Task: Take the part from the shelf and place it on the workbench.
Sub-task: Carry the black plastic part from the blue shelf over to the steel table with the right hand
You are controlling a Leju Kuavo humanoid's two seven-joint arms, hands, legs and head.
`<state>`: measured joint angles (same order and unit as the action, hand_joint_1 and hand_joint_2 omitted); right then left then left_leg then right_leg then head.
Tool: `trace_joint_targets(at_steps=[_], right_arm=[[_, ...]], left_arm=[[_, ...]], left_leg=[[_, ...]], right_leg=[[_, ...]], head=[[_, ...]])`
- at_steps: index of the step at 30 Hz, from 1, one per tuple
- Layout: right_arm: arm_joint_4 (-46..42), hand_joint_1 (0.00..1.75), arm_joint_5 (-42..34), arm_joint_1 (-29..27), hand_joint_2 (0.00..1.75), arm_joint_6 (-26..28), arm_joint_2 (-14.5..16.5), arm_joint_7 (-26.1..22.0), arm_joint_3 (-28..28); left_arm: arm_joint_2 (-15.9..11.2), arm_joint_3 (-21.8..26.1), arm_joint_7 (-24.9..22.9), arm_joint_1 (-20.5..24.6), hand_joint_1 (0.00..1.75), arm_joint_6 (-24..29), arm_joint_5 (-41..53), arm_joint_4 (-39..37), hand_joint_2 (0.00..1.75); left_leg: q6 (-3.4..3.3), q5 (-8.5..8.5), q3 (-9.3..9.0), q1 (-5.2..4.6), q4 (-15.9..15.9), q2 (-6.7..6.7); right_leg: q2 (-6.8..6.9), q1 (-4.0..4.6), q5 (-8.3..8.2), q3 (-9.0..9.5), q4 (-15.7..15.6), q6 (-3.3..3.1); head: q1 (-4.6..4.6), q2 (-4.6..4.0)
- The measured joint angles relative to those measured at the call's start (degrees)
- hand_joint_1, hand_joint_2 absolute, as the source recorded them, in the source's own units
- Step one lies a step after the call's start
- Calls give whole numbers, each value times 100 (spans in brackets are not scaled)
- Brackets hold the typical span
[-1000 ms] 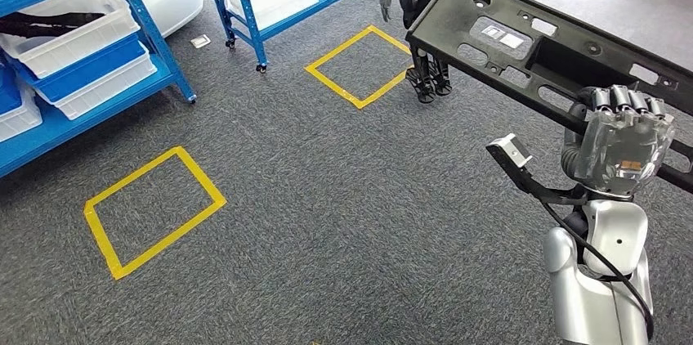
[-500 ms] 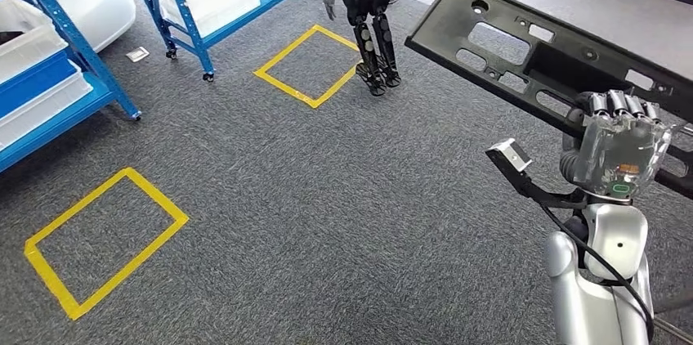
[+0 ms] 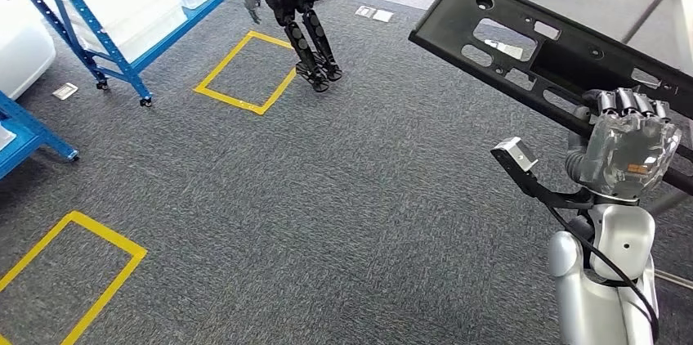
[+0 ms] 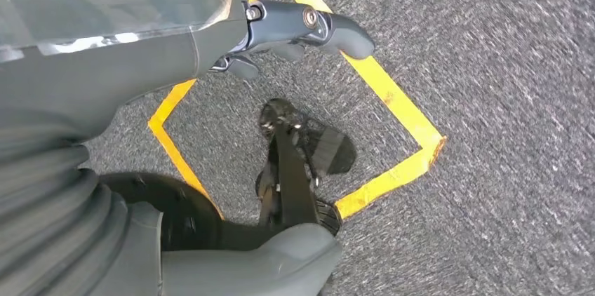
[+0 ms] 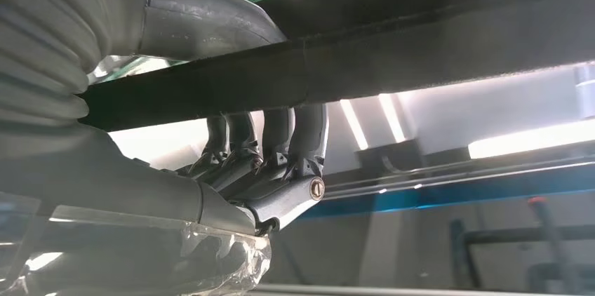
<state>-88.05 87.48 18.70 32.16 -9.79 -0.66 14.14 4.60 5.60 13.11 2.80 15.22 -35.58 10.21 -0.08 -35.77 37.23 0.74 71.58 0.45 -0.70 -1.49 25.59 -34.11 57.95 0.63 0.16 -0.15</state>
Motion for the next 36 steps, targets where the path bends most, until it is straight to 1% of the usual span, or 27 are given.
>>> trace_joint_targets(at_steps=[1,2,3,4,5,7,8,9,10,12,14,16,17,18,19,20,21,23,25,27,29,30,31,32,33,34,36], right_arm=[[-19,175,18,7,175,-8,-8,2,-18],[-38,175,30,15,175,-16,-20,2,-40],[-58,175,38,29,175,-23,-35,2,-64],[-82,175,44,50,175,-28,-51,1,-87],[-107,175,46,74,175,-31,-66,1,-109],[-147,175,47,123,175,-34,-96,0,-139],[-163,175,47,135,175,-37,-111,-1,-155],[-179,175,47,141,175,-39,-130,-1,-172],[-195,175,48,138,175,-40,-150,-4,-192],[-221,175,48,148,175,-42,-190,-8,-217],[-233,175,47,163,175,-42,-215,-10,-227],[-234,175,47,148,175,-44,-230,-8,-239],[-233,175,47,137,175,-46,-239,-7,-251],[-233,175,48,130,175,-51,-249,-6,-264],[-234,175,49,128,175,-55,-257,-5,-278],[-236,175,50,133,175,-61,-263,-4,-289],[-241,175,52,136,175,-69,-265,-3,-297],[-259,175,56,132,175,-84,-269,1,-313],[-275,175,59,117,175,-91,-283,4,-333],[-296,175,61,108,175,-92,-294,4,-349],[-312,175,62,83,175,-92,-291,4,-356],[-313,175,62,52,175,-92,-289,4,-357],[-312,175,62,9,175,-90,-286,4,-356],[-313,175,62,-40,175,-87,-285,4,-357],[-313,175,63,-87,175,-84,-283,4,-357],[-314,175,64,-123,175,-80,-280,4,-356],[-315,175,67,-156,175,-76,-271,4,-357]], left_arm=[[-1,0,0,-4,0,1,1,0,175],[-2,0,0,-7,0,-2,1,0,175],[-2,0,0,-7,0,-5,2,0,175],[-5,0,0,-6,0,-10,5,0,175],[-14,-1,0,-6,0,-17,8,0,175],[-32,-2,-1,-4,0,-25,15,0,175],[-40,-2,-1,0,0,-28,18,0,175],[-43,-2,-2,6,0,-29,20,0,175],[-44,-2,-2,12,0,-31,21,0,175],[-44,1,-2,14,0,-36,25,0,175],[-46,2,-2,6,0,-44,29,0,175],[-45,2,-2,-1,0,-59,40,0,175],[-45,2,-1,-2,0,-67,49,0,175],[-44,2,0,0,0,-74,59,0,175],[-44,1,1,2,0,-79,65,0,175],[-46,1,2,4,0,-82,68,0,175],[-48,0,2,7,0,-83,71,0,175],[-55,0,3,10,0,-82,75,0,175],[-57,0,4,17,0,-82,79,0,175],[-55,-1,6,22,0,-85,79,0,175],[-50,-3,8,13,0,-92,78,0,175],[-49,-3,9,5,0,-97,77,0,175],[-50,-3,9,-1,0,-98,75,0,175],[-51,-2,9,-5,0,-99,73,0,175],[-51,-2,9,-6,0,-100,71,0,175],[-52,-2,10,-5,0,-101,70,0,175],[-58,-2,11,-3,0,-103,70,0,175]], left_leg=[[-8,-28,129,-1,218,-32],[-29,56,168,-2,233,-53],[-63,237,101,-7,32,-86],[-112,475,-45,-12,-327,-185],[-169,674,-210,-14,-704,-348],[-241,859,-432,-24,-1218,-581],[-256,852,-460,-37,-1291,-599],[-260,858,-473,-51,-1334,-528],[-262,888,-493,-52,-1387,-450],[-286,967,-548,-44,-1522,-286],[-308,1002,-568,-54,-1582,-122],[-311,1001,-549,-70,-1577,48],[-306,997,-541,-73,-1572,131],[-296,990,-535,-70,-1561,210],[-278,978,-534,-66,-1544,282],[-248,957,-531,-71,-1517,346],[-214,929,-528,-83,-1484,407],[-153,884,-530,-111,-1441,521],[-105,856,-539,-97,-1424,594],[-45,682,-473,-55,-1231,376],[-10,287,-206,-32,-593,56],[-8,99,-28,-30,-194,-11],[-11,-9,116,-29,115,-38],[-20,-4,180,-27,241,-49],[-36,115,128,-25,130,-62],[-57,308,-22,-20,-177,-102],[-101,653,-409,-6,-959,-356]], right_leg=[[-84,12,-1,2,0,-4],[-168,23,-1,8,1,-4],[-250,31,-1,18,1,-4],[-329,33,-2,30,1,-3],[-402,41,-3,35,2,1],[-535,38,-20,14,6,30],[-599,26,-38,-13,2,60],[-668,14,-64,-44,-15,100],[-673,8,-78,-78,-10,131],[-429,37,29,-227,196,146],[-111,54,321,-539,812,121],[-22,38,529,-821,1413,151],[6,23,524,-829,1464,196],[47,3,445,-721,1297,256],[126,-16,319,-509,944,317],[261,-26,207,-274,536,355],[369,-18,112,-87,215,356],[451,12,37,51,-52,279],[315,3,0,28,-48,188],[191,-35,-34,14,-56,106],[82,-37,-61,3,-59,41],[26,-22,-68,-5,-58,21],[-37,-7,-74,-11,-57,11],[-103,4,-77,-15,-56,7],[-172,10,-82,-16,-53,6],[-241,11,-87,-15,-51,9],[-367,16,-102,-23,-42,35]], head=[[0,0],[0,0],[0,0],[0,0],[-3,0],[-2,0],[1,0],[7,0],[10,0],[-4,0],[-25,0],[-34,0],[-34,0],[-36,0],[-36,0],[-39,0],[-38,0],[-30,0],[-21,0],[-13,0],[1,0],[3,0],[4,0],[6,0],[4,0],[5,0],[2,0]])
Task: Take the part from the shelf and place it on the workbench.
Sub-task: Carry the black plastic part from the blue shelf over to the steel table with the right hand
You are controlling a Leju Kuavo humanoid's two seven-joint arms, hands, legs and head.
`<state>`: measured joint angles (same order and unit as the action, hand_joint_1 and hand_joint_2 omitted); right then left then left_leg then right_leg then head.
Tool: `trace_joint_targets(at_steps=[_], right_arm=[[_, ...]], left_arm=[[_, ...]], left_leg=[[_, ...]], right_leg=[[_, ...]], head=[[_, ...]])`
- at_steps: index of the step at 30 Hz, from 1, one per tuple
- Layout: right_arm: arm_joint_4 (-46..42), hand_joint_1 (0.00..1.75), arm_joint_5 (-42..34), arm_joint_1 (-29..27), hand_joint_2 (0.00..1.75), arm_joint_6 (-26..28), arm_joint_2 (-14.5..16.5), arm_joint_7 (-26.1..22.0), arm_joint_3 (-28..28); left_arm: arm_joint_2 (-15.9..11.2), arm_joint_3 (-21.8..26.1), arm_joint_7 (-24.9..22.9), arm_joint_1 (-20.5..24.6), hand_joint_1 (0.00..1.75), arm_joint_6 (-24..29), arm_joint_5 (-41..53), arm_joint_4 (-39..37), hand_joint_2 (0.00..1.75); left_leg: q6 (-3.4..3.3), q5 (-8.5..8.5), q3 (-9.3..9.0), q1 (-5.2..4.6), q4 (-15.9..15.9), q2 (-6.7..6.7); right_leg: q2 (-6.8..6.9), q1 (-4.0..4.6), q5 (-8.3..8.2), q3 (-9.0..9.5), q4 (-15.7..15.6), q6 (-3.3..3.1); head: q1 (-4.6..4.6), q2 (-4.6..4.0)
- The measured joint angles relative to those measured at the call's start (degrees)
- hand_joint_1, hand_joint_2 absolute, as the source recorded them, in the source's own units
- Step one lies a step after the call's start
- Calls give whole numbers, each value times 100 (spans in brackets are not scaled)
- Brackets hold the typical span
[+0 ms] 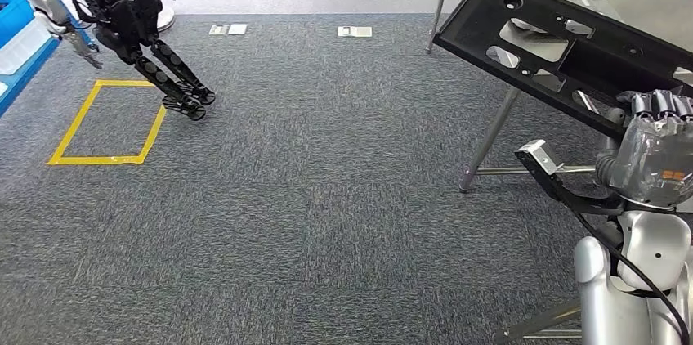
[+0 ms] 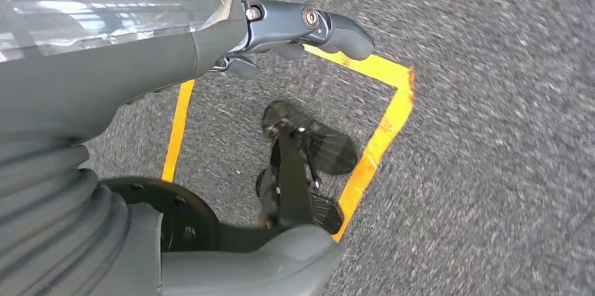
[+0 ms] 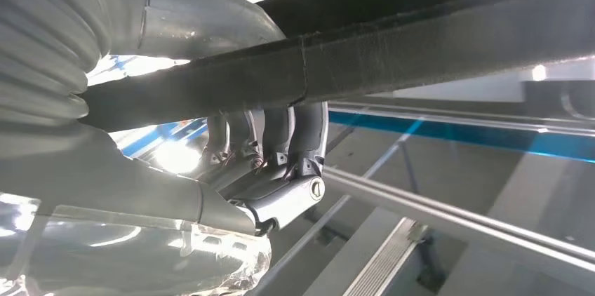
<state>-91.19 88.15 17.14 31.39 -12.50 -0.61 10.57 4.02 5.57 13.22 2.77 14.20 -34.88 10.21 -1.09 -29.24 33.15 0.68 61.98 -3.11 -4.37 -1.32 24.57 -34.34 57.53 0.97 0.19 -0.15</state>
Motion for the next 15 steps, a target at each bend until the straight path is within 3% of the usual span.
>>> trace_joint_targets(at_steps=[2,4,5,7,9,11,12,13,15], right_arm=[[-4,175,0,-9,175,1,7,0,-2],[-14,175,0,-34,175,2,8,0,-10],[-20,175,1,-54,175,3,7,0,-17],[-29,175,6,-81,175,10,8,0,-35],[-32,175,15,-118,175,24,15,2,-46],[-31,175,33,-185,175,36,29,4,-55],[-31,175,46,-216,175,39,39,4,-58],[-31,175,60,-235,175,42,50,4,-61],[-33,175,83,-231,175,45,74,3,-62]], left_arm=[[-8,0,0,0,0,-2,0,0,175],[-12,0,0,6,0,-1,-1,0,175],[-11,0,0,12,0,5,-3,0,175],[-14,2,-1,19,0,23,-11,0,175],[-21,4,-2,9,0,51,-34,0,175],[-21,4,-7,-1,0,73,-59,0,175],[-20,4,-9,-1,0,77,-66,0,175],[-17,4,-11,1,0,78,-73,0,175],[-13,5,-10,9,0,82,-97,0,175]], left_leg=[[-29,99,-172,-14,-364,-154],[-83,130,-179,-50,-405,-37],[-125,167,-186,-58,-442,29],[-209,237,-190,-54,-518,172],[-237,255,-168,-71,-530,314],[-238,257,-143,-82,-527,464],[-236,256,-135,-84,-525,536],[-230,253,-132,-84,-519,605],[-187,225,-127,-105,-478,725]], right_leg=[[-111,1,-33,-41,1,55],[-214,-9,-80,-98,-18,133],[-167,-10,-74,-140,8,156],[89,6,106,-324,328,144],[313,10,442,-645,1026,110],[358,-3,624,-851,1541,149],[379,-12,596,-795,1502,199],[427,-27,498,-622,1238,258],[657,-28,273,-132,448,336]], head=[[-3,0],[-2,0],[-3,0],[-22,0],[-39,0],[-39,0],[-41,0],[-40,0],[-43,0]])
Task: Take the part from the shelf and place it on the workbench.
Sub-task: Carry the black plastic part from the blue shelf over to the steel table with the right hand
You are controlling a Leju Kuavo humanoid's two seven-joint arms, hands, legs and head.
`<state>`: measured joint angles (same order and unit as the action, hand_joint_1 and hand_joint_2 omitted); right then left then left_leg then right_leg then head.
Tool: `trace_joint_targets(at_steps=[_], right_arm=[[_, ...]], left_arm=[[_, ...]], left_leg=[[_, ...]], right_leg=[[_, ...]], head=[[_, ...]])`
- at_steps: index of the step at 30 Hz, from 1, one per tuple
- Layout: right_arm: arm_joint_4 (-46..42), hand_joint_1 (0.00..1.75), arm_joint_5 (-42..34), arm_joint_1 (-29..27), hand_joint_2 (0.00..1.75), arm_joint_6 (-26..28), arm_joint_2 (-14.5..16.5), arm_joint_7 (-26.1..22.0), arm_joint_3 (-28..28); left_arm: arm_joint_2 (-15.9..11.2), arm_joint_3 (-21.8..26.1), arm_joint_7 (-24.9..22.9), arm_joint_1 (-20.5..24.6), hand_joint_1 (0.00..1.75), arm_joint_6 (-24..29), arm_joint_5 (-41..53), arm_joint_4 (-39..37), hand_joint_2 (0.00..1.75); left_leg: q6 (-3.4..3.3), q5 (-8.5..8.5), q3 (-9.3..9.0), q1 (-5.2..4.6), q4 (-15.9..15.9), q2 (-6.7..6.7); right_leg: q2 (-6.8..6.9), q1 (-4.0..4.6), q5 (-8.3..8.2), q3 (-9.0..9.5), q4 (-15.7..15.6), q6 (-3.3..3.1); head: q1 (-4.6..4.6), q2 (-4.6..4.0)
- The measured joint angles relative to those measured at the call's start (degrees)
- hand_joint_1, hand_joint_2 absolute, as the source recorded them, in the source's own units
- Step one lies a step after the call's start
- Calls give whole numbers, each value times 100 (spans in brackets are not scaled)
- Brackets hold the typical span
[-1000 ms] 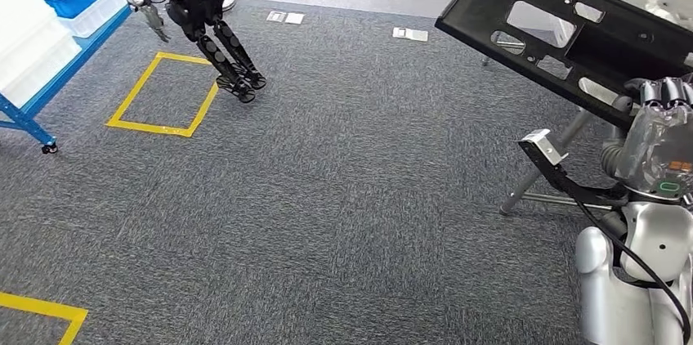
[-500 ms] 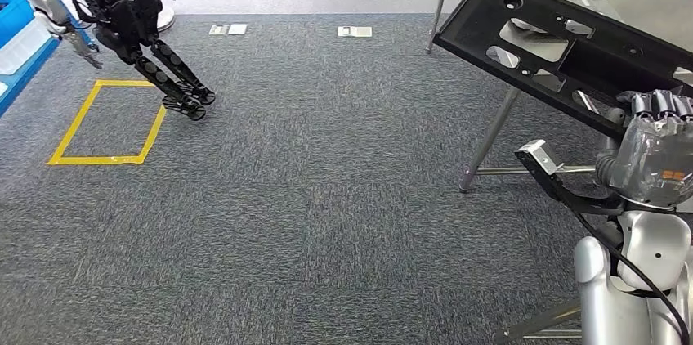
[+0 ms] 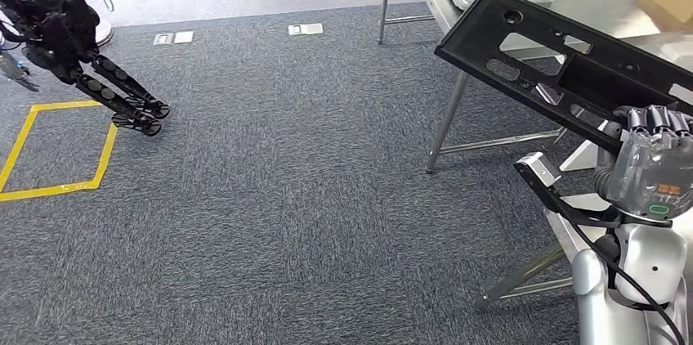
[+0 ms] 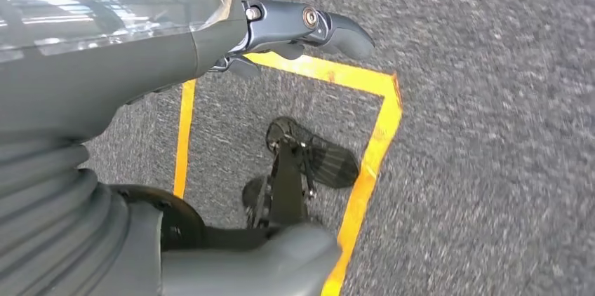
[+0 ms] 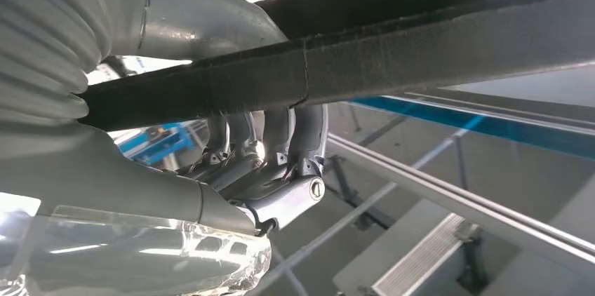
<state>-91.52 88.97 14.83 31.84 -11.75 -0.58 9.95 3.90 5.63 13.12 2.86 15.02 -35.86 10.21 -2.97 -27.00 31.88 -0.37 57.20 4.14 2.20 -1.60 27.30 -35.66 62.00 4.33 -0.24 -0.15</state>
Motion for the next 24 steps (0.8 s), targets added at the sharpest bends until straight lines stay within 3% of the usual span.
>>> trace_joint_targets(at_steps=[2,4,5,7,9,11,12,13,16,18,20,22,24], right_arm=[[-9,175,19,23,175,1,32,-2,1],[-19,175,36,37,175,-1,63,-3,-2],[-22,175,45,44,175,-1,75,-4,-4],[-33,175,61,74,175,-4,104,-8,-7],[-39,175,77,108,175,-12,144,-14,-7],[-37,175,89,120,175,-23,180,-18,-7],[-34,175,92,124,175,-33,191,-19,-7],[-30,175,95,134,175,-44,202,-19,-7],[-18,175,100,189,175,-68,233,-19,-7],[-13,175,101,221,175,-72,250,-19,-7],[-8,175,101,231,175,-86,260,-20,-8],[0,175,101,238,175,-119,266,-25,-11],[14,175,101,249,175,-152,269,-29,-14]], left_arm=[[1,5,4,5,0,14,-22,0,175],[5,12,14,14,0,39,-34,0,175],[7,15,22,24,0,51,-39,1,175],[15,18,40,31,0,71,-48,2,175],[23,20,56,17,0,81,-62,2,175],[26,22,65,1,0,89,-75,2,175],[26,25,72,-4,0,88,-80,2,175],[26,27,80,-5,0,80,-84,2,175],[24,38,109,1,0,50,-97,2,175],[21,43,121,-3,0,43,-102,2,175],[25,44,158,-3,0,20,-107,2,175],[28,48,229,8,0,2,-121,2,175],[24,55,286,8,0,63,-136,2,175]], left_leg=[[62,-35,5,-34,44,104],[107,-45,2,-37,50,206],[134,-67,6,-20,68,194],[193,-284,123,24,357,-39],[236,-677,449,52,1081,-330],[247,-892,761,58,1714,-407],[239,-843,796,59,1764,-417],[224,-692,718,60,1586,-430],[166,-157,186,71,470,-654],[141,-70,49,62,149,-741],[90,-33,49,45,103,-646],[4,27,47,40,42,-546],[-47,59,60,32,12,-446]], right_leg=[[122,30,-103,230,-410,-60],[16,43,-132,207,-431,-163],[-37,30,-147,202,-437,-195],[-135,-9,-178,199,-450,-274],[-226,-5,-196,185,-451,-341],[-328,15,-203,175,-449,-368],[-383,22,-205,176,-448,-368],[-437,25,-209,180,-448,-370],[-591,43,-229,174,-438,-351],[-676,65,-257,129,-432,-299],[-743,66,-285,69,-431,-230],[-611,70,-177,-67,-239,-207],[-388,82,135,-361,375,-239]], head=[[7,0],[19,0],[19,0],[26,0],[33,0],[34,0],[34,0],[34,0],[32,0],[27,0],[27,0],[20,0],[3,0]])
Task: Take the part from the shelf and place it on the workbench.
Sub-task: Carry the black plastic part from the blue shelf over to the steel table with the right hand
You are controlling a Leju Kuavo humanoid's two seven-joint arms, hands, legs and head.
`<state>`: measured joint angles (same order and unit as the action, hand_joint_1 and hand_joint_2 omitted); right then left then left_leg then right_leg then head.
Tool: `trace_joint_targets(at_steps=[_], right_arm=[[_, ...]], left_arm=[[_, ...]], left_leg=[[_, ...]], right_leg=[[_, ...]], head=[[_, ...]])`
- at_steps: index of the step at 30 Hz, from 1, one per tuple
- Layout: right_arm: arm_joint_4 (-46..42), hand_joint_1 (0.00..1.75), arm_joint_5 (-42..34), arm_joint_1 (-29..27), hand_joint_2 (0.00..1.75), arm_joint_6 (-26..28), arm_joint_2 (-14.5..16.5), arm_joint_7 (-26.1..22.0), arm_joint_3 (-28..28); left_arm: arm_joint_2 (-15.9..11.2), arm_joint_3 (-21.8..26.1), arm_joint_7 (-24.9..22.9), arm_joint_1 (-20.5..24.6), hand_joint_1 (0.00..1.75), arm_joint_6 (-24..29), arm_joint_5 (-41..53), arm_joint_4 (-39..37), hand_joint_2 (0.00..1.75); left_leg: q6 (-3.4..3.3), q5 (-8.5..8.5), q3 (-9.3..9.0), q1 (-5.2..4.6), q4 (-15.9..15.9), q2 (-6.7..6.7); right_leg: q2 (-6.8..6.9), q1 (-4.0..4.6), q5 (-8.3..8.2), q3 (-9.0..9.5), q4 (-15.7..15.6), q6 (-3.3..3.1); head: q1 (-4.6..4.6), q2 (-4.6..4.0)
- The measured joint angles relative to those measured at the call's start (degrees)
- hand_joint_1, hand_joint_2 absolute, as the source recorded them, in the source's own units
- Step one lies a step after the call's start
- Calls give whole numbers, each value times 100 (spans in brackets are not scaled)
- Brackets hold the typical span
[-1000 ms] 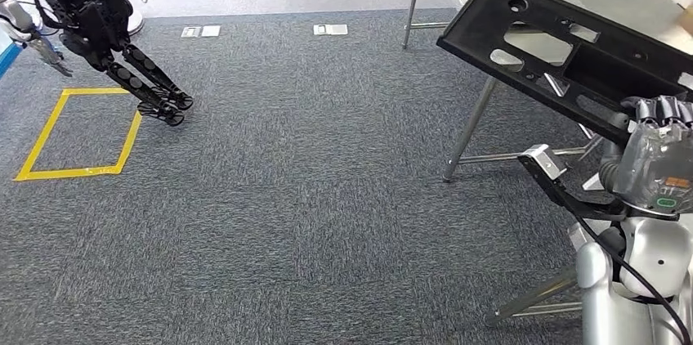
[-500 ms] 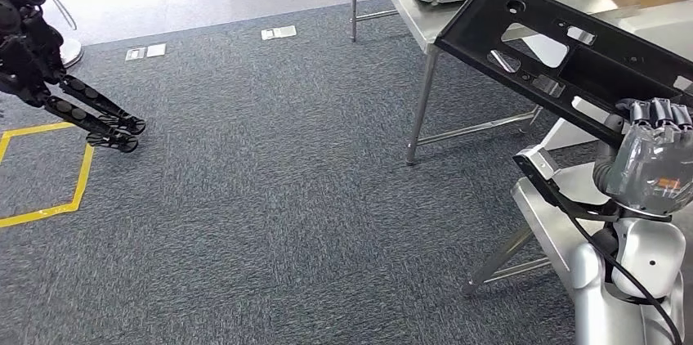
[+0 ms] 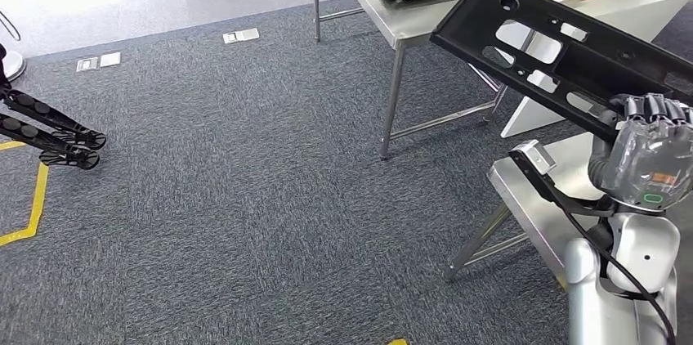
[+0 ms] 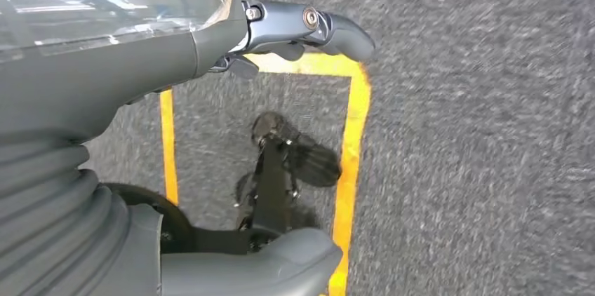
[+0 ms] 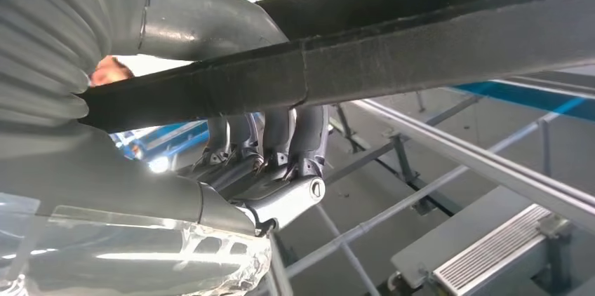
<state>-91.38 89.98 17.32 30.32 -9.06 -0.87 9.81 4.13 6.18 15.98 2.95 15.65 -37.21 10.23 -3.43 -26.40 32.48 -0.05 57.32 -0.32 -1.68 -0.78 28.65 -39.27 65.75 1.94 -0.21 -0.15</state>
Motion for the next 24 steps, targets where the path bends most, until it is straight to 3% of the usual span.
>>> trace_joint_targets(at_steps=[2,3,4,6,7,9,11,13,14,16,18,19,20,22,24], right_arm=[[25,175,0,-8,175,-15,1,2,-13],[40,175,0,-20,175,-19,1,4,-28],[56,175,0,-30,175,-20,1,7,-50],[79,175,0,-41,175,-19,-1,13,-108],[87,175,0,-41,175,-19,-2,14,-137],[104,175,0,-48,175,-17,-4,18,-179],[126,175,0,-60,175,-16,-7,20,-215],[137,175,0,-62,175,-15,-8,22,-249],[138,175,0,-59,175,-15,-6,22,-257],[147,175,1,-55,175,-15,0,24,-262],[169,175,1,-59,175,-16,7,24,-266],[182,175,1,-61,175,-15,9,23,-269],[191,175,0,-62,175,-15,13,22,-272],[197,175,0,-61,175,-13,22,19,-275],[198,175,0,-58,175,-11,30,15,-276]], left_arm=[[-4,5,-4,-9,0,267,43,-1,175],[-4,6,-24,-11,0,467,93,-2,175],[-4,4,-45,-10,0,664,152,-2,175],[-18,-3,-42,-9,0,936,254,-1,175],[-32,-7,-15,-8,0,1005,289,-1,175],[-67,-13,53,-7,0,1068,336,0,175],[-86,-16,86,-1,0,1083,353,0,175],[-97,-20,99,6,0,1084,354,0,175],[-98,-23,106,6,0,1087,356,0,175],[-97,-28,145,-1,0,1100,361,0,175],[-102,-30,243,-14,0,1008,362,0,175],[-105,-30,294,-18,0,905,360,0,175],[-108,-30,331,-18,0,784,353,0,175],[-113,-31,360,-13,0,558,314,0,175],[-116,-31,379,-9,0,372,255,1,175]], left_leg=[[-8,3,19,-10,4,111],[-8,4,25,-12,6,165],[-6,3,27,-10,8,214],[20,-12,25,-7,26,304],[48,-28,26,-16,44,343],[104,-53,27,-43,73,408],[146,-59,25,-37,78,470],[204,-176,81,1,216,368],[233,-320,177,19,436,263],[268,-694,517,34,1164,80],[267,-848,799,34,1707,42],[250,-761,797,34,1683,31],[224,-580,678,33,1434,11],[155,-209,272,28,638,-131],[121,-80,39,11,173,-234]], right_leg=[[77,1,270,-298,697,1],[91,-5,300,-337,831,29],[111,-13,244,-257,728,73],[258,-43,-7,178,-42,172],[340,-36,-119,387,-420,188],[405,-18,-227,577,-790,137],[299,-17,-263,568,-790,53],[214,-41,-288,567,-801,-24],[179,-54,-299,568,-808,-70],[108,-44,-309,558,-807,-128],[13,-25,-316,548,-806,-147],[-39,-17,-319,548,-805,-151],[-90,-13,-321,553,-804,-151],[-179,-2,-326,561,-801,-142],[-250,6,-344,541,-796,-110]], head=[[-8,0],[-10,0],[-11,0],[-14,0],[-16,0],[-10,0],[-2,0],[4,0],[8,0],[16,0],[15,0],[14,0],[13,0],[12,0],[10,0]])
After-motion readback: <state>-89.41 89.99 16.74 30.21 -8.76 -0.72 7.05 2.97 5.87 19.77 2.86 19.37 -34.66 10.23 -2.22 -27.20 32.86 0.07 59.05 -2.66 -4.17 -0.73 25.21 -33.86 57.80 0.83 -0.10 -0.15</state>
